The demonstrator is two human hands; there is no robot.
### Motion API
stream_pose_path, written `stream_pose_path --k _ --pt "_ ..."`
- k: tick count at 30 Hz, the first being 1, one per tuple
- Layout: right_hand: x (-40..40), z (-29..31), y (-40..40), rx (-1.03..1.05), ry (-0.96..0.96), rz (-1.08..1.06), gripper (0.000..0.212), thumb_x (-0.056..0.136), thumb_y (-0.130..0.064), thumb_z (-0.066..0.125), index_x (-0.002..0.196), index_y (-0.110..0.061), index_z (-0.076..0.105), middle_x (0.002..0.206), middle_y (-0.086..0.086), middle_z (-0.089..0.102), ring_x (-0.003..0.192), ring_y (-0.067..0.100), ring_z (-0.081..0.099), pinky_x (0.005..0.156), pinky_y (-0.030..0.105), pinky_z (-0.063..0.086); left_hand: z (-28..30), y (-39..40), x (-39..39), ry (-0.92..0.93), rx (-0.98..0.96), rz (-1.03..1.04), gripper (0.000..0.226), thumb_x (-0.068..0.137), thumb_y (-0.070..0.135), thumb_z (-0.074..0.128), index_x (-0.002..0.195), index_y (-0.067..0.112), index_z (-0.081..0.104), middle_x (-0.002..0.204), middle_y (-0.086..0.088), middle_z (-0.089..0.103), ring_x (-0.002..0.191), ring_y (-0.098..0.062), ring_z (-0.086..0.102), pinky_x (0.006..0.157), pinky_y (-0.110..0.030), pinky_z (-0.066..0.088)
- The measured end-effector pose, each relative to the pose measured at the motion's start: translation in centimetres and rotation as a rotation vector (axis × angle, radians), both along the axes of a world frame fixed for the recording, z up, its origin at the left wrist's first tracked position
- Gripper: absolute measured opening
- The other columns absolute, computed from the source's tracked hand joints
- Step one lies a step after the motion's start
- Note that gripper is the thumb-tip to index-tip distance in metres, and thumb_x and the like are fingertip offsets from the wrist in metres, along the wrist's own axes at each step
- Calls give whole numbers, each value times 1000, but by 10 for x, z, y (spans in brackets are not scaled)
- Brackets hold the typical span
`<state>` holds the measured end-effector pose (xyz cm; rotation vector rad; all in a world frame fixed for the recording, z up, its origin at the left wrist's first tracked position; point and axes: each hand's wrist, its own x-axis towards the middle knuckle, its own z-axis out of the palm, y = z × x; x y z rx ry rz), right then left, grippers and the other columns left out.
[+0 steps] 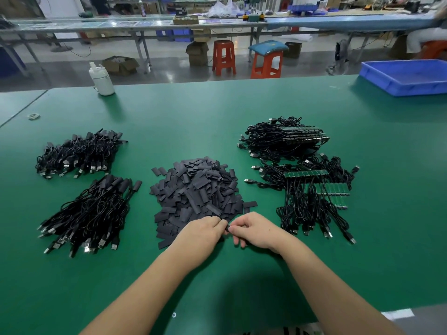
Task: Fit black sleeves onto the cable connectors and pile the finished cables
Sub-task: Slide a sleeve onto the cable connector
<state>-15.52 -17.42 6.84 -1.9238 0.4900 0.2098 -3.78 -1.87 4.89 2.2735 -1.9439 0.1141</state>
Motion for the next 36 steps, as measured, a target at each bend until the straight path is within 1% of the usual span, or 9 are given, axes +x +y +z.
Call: stream_pose_path --k 4,8,14,17,20,23,28,31,36 --pt "1 -1 1 124 -62 -45 22 101 -13 53 88 -4 69 74 5 70 56 11 58 64 22 49 -4 1 1 70 -216 8 41 88 13 66 128 12 59 115 -3 63 99 -21 64 80 -29 55" --pt "4 7 2 381 -211 -205 18 100 -13 56 95 -5 71 86 7 76 73 16 69 75 29 56 12 -2 -8 784 -452 392 51 93 29 64 141 31 45 117 19 60 96 6 59 85 -3 40" --pt "22 26 12 761 -439 -528 15 100 -9 55 109 0 64 102 14 76 95 22 74 81 28 59 26 -11 -26 1420 -418 409 16 95 14 61 110 13 67 94 -11 76 83 -13 69 85 -37 57" --pt "28 28 20 735 -453 -555 10 99 -10 58 104 -5 66 103 9 77 92 19 74 87 33 59 31 -12 -23 1336 -455 469 13 93 20 66 105 15 70 86 -17 74 75 -18 66 79 -46 56" --pt "32 25 25 636 -430 -574 18 96 -13 63 111 -3 69 109 7 76 96 19 69 96 37 53 34 -7 -15 1263 -404 437 7 93 25 66 94 22 73 75 -5 73 63 -7 61 62 -24 49" --pt "30 23 23 382 -369 -518 28 95 -18 67 121 -7 68 112 2 74 97 6 66 88 16 51 38 3 1 1134 -351 472 6 91 33 69 88 34 74 79 1 74 65 -5 59 66 -23 47" --pt "11 24 -10 -346 -222 -343 19 97 -30 60 112 -30 71 106 -14 69 75 -6 59 62 8 39 51 39 72 577 -261 762 13 90 46 64 96 36 70 75 23 63 66 -2 64 58 -20 50" --pt "-4 25 -43 -703 -156 -345 24 99 -23 55 117 -27 71 121 -2 66 68 6 58 71 24 49 52 73 125 114 -139 952 24 95 45 56 102 27 69 81 2 69 66 -21 65 53 -25 47" --pt "-28 23 -102 -1095 58 -324 51 97 -14 50 147 -24 45 153 0 44 146 24 28 118 44 26 36 117 172 8 138 1169 37 100 46 41 107 19 65 91 -8 60 81 -31 61 67 -37 55"
